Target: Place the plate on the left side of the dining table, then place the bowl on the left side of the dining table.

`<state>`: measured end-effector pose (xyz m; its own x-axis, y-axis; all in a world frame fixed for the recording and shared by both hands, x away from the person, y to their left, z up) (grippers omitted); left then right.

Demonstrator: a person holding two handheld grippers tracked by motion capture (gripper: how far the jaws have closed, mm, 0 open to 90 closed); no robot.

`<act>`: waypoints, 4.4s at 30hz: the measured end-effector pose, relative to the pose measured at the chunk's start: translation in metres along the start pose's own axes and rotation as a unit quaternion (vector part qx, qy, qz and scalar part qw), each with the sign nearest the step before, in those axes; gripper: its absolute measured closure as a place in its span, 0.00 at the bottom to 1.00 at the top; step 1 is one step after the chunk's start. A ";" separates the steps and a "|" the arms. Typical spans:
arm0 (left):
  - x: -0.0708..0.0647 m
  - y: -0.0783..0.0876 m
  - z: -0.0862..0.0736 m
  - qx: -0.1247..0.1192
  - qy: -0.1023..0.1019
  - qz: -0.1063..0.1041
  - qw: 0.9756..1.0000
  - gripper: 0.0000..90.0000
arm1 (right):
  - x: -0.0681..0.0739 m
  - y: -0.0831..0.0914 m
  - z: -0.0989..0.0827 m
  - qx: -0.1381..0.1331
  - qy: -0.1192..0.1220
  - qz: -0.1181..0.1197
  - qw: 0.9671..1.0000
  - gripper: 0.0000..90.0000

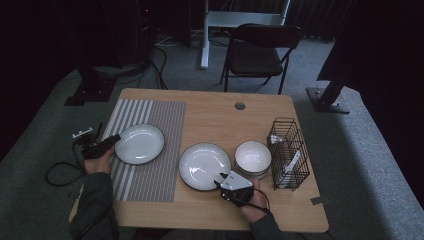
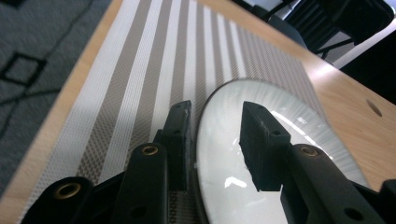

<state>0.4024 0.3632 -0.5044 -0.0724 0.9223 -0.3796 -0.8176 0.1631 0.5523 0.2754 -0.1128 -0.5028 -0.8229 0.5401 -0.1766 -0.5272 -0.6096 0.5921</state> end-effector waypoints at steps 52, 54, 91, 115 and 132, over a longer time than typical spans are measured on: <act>-0.280 -0.007 -0.028 0.045 -0.296 -0.275 0.914 0.63 | -0.010 0.068 -0.004 -0.051 -0.041 -0.058 0.996 0.72; -0.291 -0.010 -0.033 0.052 -0.299 -0.285 0.909 0.63 | -0.011 0.075 -0.002 -0.058 -0.042 -0.071 0.995 0.72; -0.383 -0.028 -0.095 0.114 -0.347 -0.287 0.886 0.80 | -0.024 0.086 -0.012 -0.052 -0.070 -0.108 0.990 0.78; -0.390 -0.021 -0.102 0.065 -0.383 -0.249 0.887 0.91 | -0.024 0.088 -0.012 -0.062 -0.069 -0.112 0.989 0.77; -0.376 -0.002 -0.066 -0.008 -0.365 -0.256 0.895 0.92 | -0.014 0.107 -0.003 -0.135 -0.031 -0.111 0.984 0.75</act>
<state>0.3937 -0.0065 -0.4117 0.7016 0.7125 0.0100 -0.6455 0.6297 0.4322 0.2298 -0.1873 -0.4399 -0.6713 0.7066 -0.2238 -0.7361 -0.6002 0.3130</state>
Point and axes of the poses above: each handheld gripper's, and its own axes: y roughly backward along the jaws, z roughly out of its top, x roughly to its left, the point moved 1 cm from there along -y, roughly forward along the jaws, and after that the axes turned 8 degrees about z, right-handed, at the moved point
